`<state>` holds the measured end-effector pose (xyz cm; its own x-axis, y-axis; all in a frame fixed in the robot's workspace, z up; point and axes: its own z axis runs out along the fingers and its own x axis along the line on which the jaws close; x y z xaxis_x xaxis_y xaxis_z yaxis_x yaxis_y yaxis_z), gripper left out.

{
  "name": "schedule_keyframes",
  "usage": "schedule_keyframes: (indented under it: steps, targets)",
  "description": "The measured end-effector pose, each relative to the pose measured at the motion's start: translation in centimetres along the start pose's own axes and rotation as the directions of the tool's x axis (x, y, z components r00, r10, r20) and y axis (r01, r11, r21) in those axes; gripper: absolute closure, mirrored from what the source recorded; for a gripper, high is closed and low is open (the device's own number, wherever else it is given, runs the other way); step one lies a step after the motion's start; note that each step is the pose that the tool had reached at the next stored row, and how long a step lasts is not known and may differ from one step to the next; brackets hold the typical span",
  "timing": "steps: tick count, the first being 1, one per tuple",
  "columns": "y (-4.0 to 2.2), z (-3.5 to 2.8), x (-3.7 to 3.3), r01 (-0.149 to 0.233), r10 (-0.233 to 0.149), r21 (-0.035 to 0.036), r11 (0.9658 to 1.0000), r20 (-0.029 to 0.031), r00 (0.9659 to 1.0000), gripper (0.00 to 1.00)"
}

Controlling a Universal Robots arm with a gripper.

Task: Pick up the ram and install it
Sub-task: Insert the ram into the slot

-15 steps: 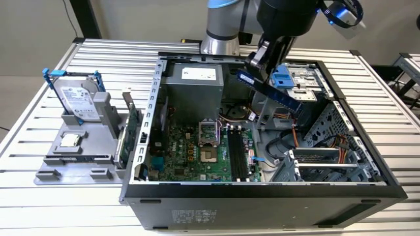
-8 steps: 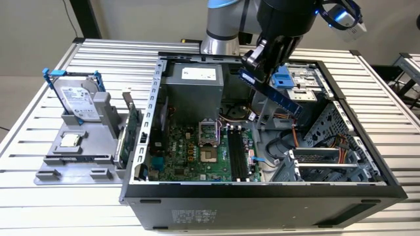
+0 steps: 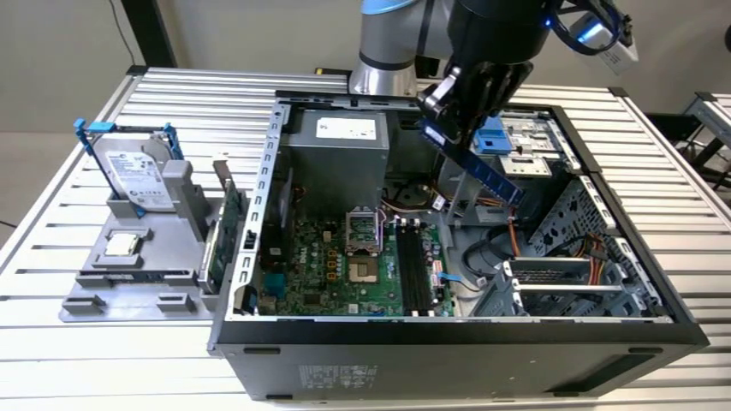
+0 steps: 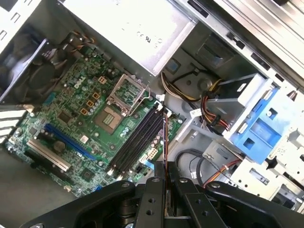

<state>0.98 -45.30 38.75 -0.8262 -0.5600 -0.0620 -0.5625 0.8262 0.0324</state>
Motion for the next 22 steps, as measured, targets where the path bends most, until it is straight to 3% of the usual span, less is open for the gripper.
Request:
schedule_keyframes:
  steps: [3,6,11,16,20,22]
  targets:
    - [0.00,0.00,0.00,-0.047,0.047,0.0029,0.9989,0.0016,0.9989,1.00]
    - [0.00,0.00,0.00,-0.095,0.095,0.0057,0.9954,0.0033,0.9954,1.00]
    - [0.00,0.00,0.00,-0.173,0.173,0.0102,0.9849,0.0063,0.9849,1.00]
    - [0.00,0.00,0.00,-0.250,0.250,0.0143,0.9681,0.0097,0.9682,1.00]
    - [0.00,0.00,0.00,-0.311,0.311,0.0174,0.9503,0.0123,0.9505,1.00]
    - [0.00,0.00,0.00,-0.341,0.341,0.0189,0.9398,0.0139,0.9400,1.00]
